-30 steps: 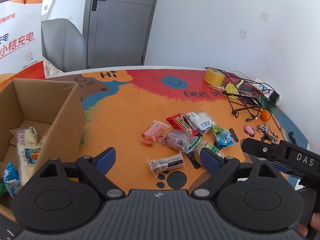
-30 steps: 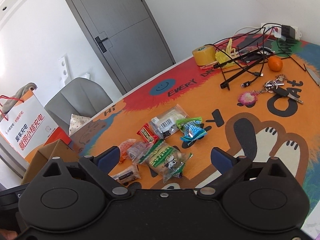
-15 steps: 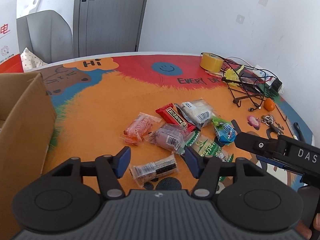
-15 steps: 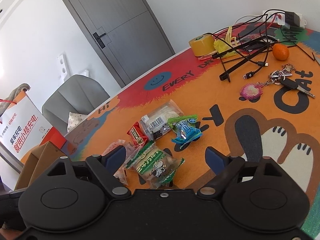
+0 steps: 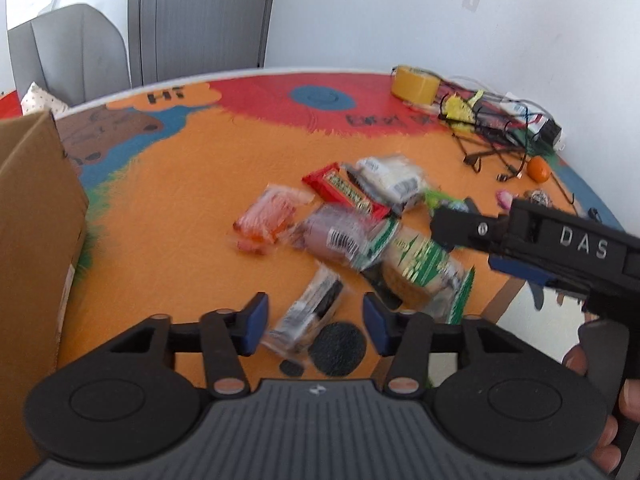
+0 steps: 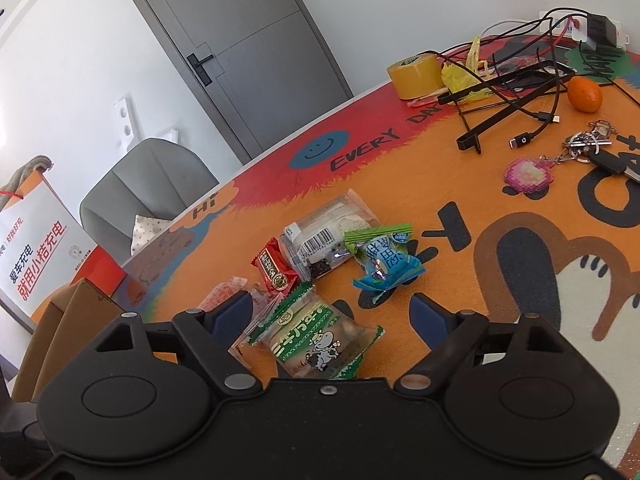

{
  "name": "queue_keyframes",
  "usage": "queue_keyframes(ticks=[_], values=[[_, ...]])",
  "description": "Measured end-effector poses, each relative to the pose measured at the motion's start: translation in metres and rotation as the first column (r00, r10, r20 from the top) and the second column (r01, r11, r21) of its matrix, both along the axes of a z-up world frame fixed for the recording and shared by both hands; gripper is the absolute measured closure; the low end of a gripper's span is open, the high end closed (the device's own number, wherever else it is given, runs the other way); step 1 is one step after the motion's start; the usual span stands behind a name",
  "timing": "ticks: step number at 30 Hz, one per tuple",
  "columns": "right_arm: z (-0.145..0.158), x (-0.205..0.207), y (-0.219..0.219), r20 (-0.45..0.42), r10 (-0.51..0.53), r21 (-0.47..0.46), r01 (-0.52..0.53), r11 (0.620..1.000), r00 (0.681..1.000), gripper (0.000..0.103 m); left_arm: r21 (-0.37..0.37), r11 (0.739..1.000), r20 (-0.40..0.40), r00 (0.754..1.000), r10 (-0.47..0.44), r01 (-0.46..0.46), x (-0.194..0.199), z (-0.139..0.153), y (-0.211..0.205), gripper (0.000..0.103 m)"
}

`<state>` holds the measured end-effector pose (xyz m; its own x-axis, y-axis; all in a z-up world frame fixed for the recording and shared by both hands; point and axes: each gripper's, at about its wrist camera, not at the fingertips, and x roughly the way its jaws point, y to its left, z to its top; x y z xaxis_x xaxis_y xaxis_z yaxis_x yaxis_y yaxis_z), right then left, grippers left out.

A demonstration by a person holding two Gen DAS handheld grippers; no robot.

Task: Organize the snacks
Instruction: 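Grasp a small wafer bar with the left gripper while the right grasps a green cookie pack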

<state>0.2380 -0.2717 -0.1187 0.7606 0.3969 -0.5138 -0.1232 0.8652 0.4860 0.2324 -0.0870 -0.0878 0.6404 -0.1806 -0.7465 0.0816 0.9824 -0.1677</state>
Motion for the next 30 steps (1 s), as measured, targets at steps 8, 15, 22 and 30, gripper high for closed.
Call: queue_keyframes(ticks=[8, 15, 22, 30], values=[[-0.001, 0.008, 0.013, 0.02, 0.02, -0.061, -0.019, 0.998, 1.0, 0.017, -0.038, 0.999, -0.002, 0.999, 0.035, -0.035, -0.003, 0.0, 0.015, 0.086], [-0.008, 0.004, 0.025, -0.008, 0.063, -0.098, -0.064, 0.993, 0.998, 0.017, -0.051, 0.996, 0.037, 0.997, 0.073, -0.071, -0.013, 0.011, 0.026, 0.086], [-0.007, -0.005, 0.042, 0.009, 0.077, -0.201, -0.074, 0.977, 0.997, 0.021, -0.06, 0.993, 0.061, 0.993, 0.1, -0.097, -0.02, 0.019, 0.035, 0.086], [-0.006, -0.019, 0.049, 0.029, 0.087, -0.259, -0.077, 0.963, 0.996, 0.051, -0.079, 0.99, 0.083, 0.989, 0.125, -0.118, -0.034, 0.026, 0.047, 0.086]])
